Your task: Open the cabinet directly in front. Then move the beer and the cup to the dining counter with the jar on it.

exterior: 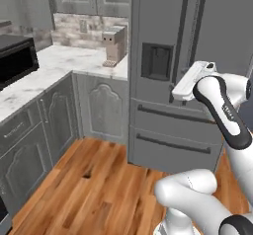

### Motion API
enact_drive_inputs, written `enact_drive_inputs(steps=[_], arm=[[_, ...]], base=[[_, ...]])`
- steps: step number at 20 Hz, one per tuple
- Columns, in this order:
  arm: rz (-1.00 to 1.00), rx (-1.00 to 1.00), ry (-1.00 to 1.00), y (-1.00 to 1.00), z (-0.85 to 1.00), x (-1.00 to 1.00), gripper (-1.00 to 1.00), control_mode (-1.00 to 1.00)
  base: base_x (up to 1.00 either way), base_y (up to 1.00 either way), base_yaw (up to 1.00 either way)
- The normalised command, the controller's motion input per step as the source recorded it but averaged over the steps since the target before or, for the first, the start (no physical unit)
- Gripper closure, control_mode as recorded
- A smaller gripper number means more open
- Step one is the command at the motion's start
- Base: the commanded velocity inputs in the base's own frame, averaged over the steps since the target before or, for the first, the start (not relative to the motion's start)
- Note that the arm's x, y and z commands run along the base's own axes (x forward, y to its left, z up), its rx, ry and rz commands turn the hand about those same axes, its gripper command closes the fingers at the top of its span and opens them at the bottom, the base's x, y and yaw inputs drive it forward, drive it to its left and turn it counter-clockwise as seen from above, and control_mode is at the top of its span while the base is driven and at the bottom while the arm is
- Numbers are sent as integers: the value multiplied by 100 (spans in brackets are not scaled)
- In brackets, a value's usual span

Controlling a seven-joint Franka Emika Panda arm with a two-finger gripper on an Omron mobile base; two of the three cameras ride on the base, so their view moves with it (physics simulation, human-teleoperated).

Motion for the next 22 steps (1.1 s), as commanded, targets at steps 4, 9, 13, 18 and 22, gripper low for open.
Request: enact_drive_inputs(steps=[4, 9, 13, 18, 22], arm=[[0, 0, 0, 0, 0, 0, -100, 100], [0, 0, 0, 0, 0, 0, -100, 100], [0, 0, 0, 0, 0, 0, -100, 100], [0, 0, 0, 0, 0, 0, -100, 100], [0, 0, 0, 0, 0, 0, -100, 100]], base=[[100, -12, 53], [99, -8, 61], [81, 0, 66], [33, 11, 62], [35, 10, 43]])
